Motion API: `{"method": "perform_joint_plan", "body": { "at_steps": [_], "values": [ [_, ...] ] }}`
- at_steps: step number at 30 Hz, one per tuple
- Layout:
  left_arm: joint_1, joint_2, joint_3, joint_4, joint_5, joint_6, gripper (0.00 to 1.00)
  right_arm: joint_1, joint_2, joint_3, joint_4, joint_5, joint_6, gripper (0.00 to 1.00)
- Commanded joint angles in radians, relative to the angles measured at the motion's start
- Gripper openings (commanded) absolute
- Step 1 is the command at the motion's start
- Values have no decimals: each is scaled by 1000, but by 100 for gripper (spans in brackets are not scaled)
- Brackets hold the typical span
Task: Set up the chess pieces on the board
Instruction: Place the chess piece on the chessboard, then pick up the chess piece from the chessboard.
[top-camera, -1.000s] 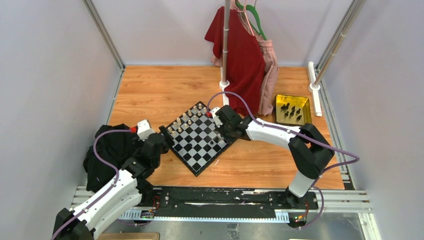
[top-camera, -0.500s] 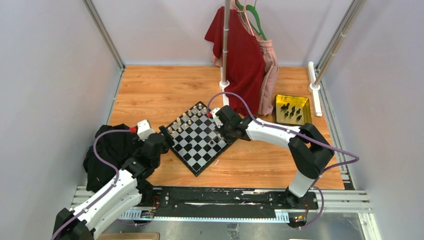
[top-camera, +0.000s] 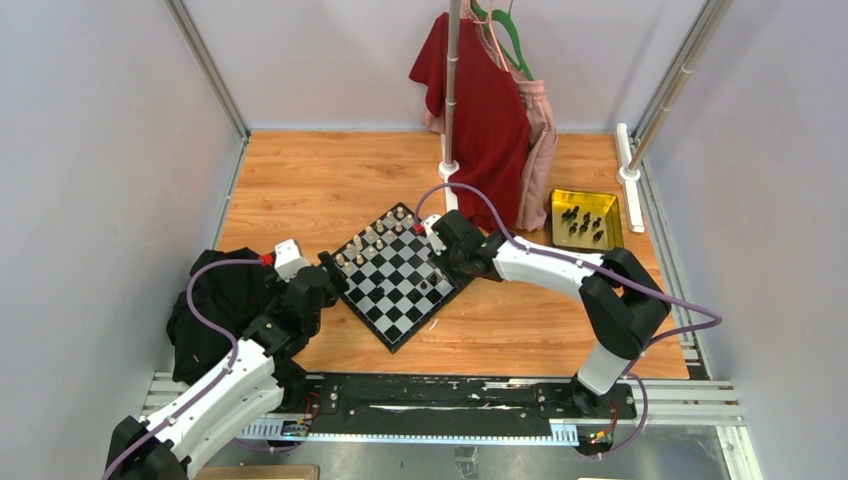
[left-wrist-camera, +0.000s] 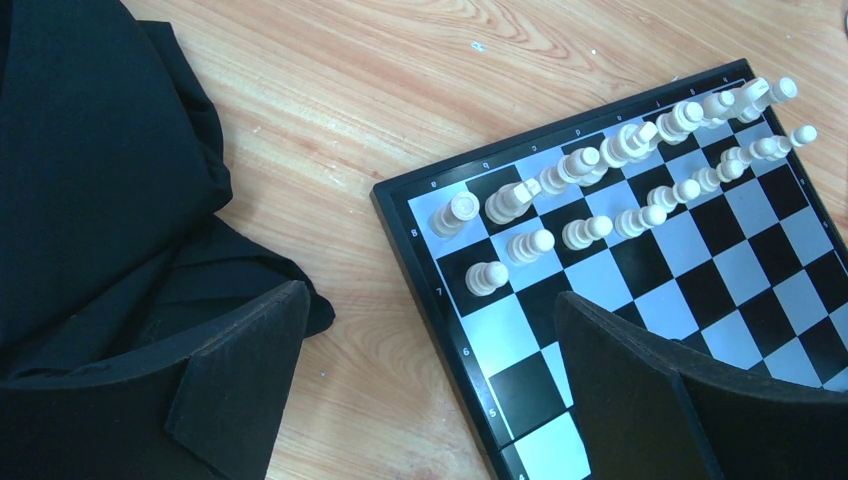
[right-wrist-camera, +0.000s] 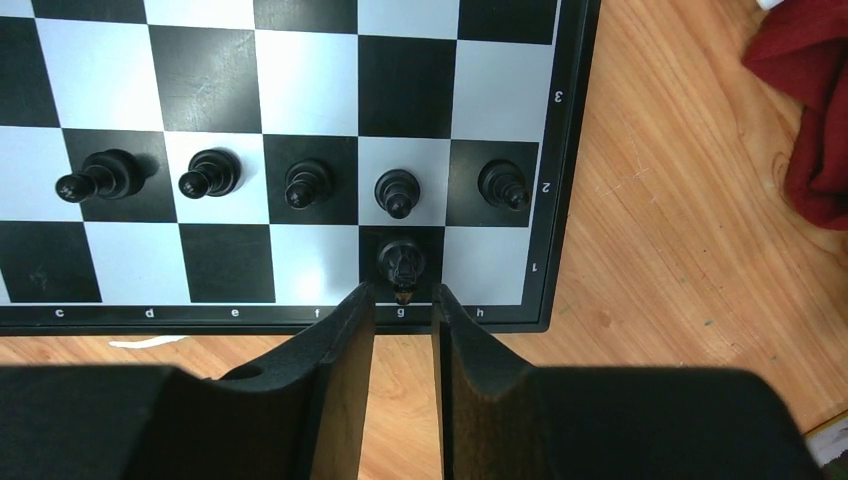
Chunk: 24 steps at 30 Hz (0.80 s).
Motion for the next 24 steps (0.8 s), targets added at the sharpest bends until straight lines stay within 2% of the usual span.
{"method": "perform_joint_plan", "body": {
  "at_steps": [1, 14, 24],
  "values": [
    [-6, -10, 13, 2, -20, -5, 100, -9, -42, 3, -29, -9, 8, 32],
    [-6, -23, 8, -10, -23, -11, 100, 53, -116, 66, -102, 16, -5, 37],
    [-6, -35, -2, -6, -18, -17, 100, 127, -11, 214, -109, -21, -35, 38]
  ]
}}
